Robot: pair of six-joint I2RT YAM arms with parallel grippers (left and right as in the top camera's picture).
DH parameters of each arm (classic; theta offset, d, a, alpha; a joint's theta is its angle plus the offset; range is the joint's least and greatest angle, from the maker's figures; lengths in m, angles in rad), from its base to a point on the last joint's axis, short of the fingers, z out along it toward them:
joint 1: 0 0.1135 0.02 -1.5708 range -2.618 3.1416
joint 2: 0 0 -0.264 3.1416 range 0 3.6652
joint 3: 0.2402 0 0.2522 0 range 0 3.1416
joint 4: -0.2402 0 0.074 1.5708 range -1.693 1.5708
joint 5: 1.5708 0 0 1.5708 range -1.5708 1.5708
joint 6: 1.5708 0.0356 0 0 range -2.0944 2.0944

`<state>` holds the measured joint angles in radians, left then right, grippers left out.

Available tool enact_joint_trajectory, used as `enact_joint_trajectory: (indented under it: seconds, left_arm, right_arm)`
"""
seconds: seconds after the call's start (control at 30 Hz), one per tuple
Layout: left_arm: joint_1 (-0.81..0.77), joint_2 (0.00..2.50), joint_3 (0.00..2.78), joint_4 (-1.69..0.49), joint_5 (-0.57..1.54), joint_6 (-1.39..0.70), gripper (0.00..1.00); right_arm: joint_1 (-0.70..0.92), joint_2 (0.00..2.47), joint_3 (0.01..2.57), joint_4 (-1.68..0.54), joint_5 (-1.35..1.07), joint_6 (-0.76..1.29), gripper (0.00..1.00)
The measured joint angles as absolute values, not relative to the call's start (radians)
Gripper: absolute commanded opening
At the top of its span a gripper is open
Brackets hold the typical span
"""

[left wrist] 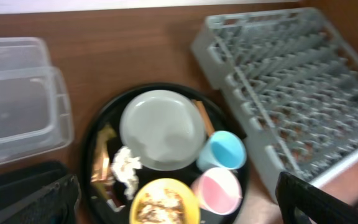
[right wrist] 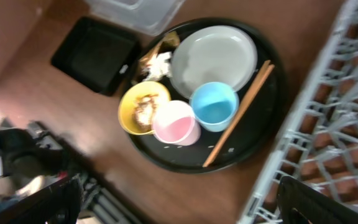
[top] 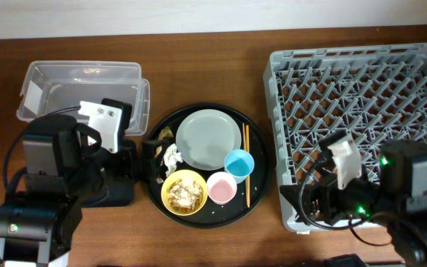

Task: Sort waste into correct bins and load items into the dishwasher rack
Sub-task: 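Reach the left gripper to the blue cup and grasp it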

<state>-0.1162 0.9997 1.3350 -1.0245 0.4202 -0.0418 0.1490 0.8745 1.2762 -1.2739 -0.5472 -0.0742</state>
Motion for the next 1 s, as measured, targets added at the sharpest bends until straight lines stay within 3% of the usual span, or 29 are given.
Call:
enact_joint_trajectory:
  seconds: [0.17, 0.37, 0.43, 0.53, 0.63, 0.7, 0.9, 0.97, 1.0]
  left_arm:
    - [-0.177, 1.048, 1.340, -1.120, 0.436, -0.046, 1.00]
    - [-0.483, 1.286, 1.343, -1.118, 0.285, -0.046, 1.00]
    - [-0.591, 1.419, 1.343, -1.096, 0.196, -0.054, 0.85]
    - [-0.652, 1.538, 1.343, -1.009, 0.132, -0.094, 0.80]
    - [-0.676, 1.621, 1.343, -0.900, 0.107, -0.123, 0.68]
    - [-0.676, 1.649, 1.343, -0.837, 0.096, -0.130, 0.55]
    - [-0.688, 1.770, 1.343, -0.795, 0.088, -0.139, 0.50]
    - [-0.707, 1.808, 1.343, -0.786, 0.088, -0.139, 0.34]
    - [-0.715, 1.819, 1.343, -0.783, 0.088, -0.139, 0.21]
  right_arm:
    - [0.149, 0.942, 1.279, -1.266, -0.450, 0.089, 0.98]
    - [0.149, 0.902, 1.388, -1.437, -0.059, 0.405, 0.98]
    - [0.149, 0.904, 1.390, -1.477, -0.010, 0.446, 0.98]
    - [0.149, 0.909, 1.390, -1.485, 0.013, 0.464, 0.98]
    - [0.149, 0.909, 1.391, -1.489, 0.021, 0.469, 0.98]
    - [0.149, 0.909, 1.391, -1.491, 0.023, 0.471, 0.98]
    - [0.149, 0.909, 1.391, -1.505, 0.023, 0.472, 0.98]
    - [0.149, 0.909, 1.391, -1.508, 0.023, 0.472, 0.98]
    - [0.149, 0.909, 1.391, -1.508, 0.023, 0.471, 0.98]
